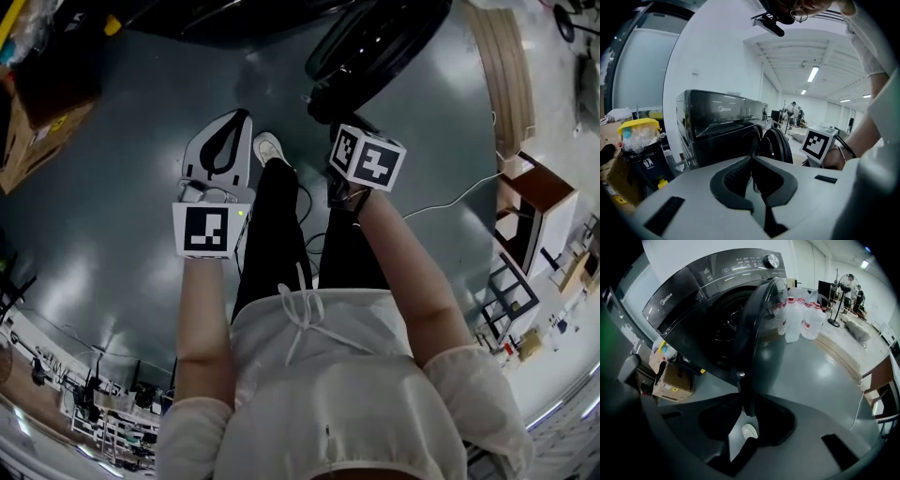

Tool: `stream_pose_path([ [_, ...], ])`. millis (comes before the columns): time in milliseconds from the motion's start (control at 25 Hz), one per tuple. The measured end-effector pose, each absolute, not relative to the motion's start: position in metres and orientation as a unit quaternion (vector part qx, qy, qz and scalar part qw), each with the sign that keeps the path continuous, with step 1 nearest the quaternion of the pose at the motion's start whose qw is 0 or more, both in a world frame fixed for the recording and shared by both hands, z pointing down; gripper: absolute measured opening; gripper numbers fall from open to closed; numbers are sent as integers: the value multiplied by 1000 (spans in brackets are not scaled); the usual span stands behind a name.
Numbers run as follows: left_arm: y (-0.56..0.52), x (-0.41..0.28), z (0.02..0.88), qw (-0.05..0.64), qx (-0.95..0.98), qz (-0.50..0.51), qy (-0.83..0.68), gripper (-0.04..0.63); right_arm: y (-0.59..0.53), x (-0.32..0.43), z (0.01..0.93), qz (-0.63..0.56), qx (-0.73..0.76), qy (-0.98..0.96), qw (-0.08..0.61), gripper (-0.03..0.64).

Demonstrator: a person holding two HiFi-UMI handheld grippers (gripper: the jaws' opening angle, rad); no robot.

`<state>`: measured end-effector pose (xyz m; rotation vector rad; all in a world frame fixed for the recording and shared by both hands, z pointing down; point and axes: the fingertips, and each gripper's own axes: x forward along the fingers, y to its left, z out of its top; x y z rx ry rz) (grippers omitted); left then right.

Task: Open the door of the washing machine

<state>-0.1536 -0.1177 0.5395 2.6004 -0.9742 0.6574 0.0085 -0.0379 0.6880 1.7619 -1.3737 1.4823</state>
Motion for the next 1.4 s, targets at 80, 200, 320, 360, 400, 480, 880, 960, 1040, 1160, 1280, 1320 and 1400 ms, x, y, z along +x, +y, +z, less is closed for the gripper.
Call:
stream_pose_path([
  [80, -112, -139, 538, 143, 905, 230, -328, 21, -27, 21, 686, 530, 644, -501, 231, 92],
  [200, -103, -114, 541, 139, 910, 237, -310, 21, -9, 42, 690, 522, 648, -502, 235, 91],
  [320, -96, -89, 537, 134, 916, 240, -293, 21, 6, 62, 687, 524, 652, -501, 222, 89],
  [360, -93, -79, 535, 134, 918, 235, -290, 21, 12, 69, 686, 525, 653, -502, 215, 89],
  [400, -90, -68, 533, 135, 921, 226, -289, 21, 18, 78, 686, 525, 654, -503, 211, 89],
  [480, -79, -41, 533, 136, 926, 204, -286, 21, 35, 98, 690, 522, 656, -502, 212, 86],
  [880, -26, 52, 544, 135, 937, 213, -240, 21, 94, 200, 696, 495, 684, -488, 220, 77],
  [960, -20, 69, 543, 134, 939, 213, -235, 21, 102, 223, 695, 492, 690, -483, 220, 77],
  [1040, -14, 85, 542, 132, 940, 215, -229, 21, 108, 244, 694, 495, 695, -474, 215, 78],
  [1160, -7, 109, 542, 133, 940, 220, -225, 21, 114, 274, 692, 498, 700, -467, 210, 83],
  [1280, -1, 136, 543, 130, 941, 221, -221, 21, 119, 301, 693, 492, 698, -473, 215, 84],
  [1320, 0, 146, 543, 129, 942, 219, -221, 21, 120, 310, 693, 489, 696, -477, 219, 84],
  [1400, 2, 164, 544, 131, 942, 215, -221, 21, 121, 325, 694, 484, 691, -486, 229, 84],
])
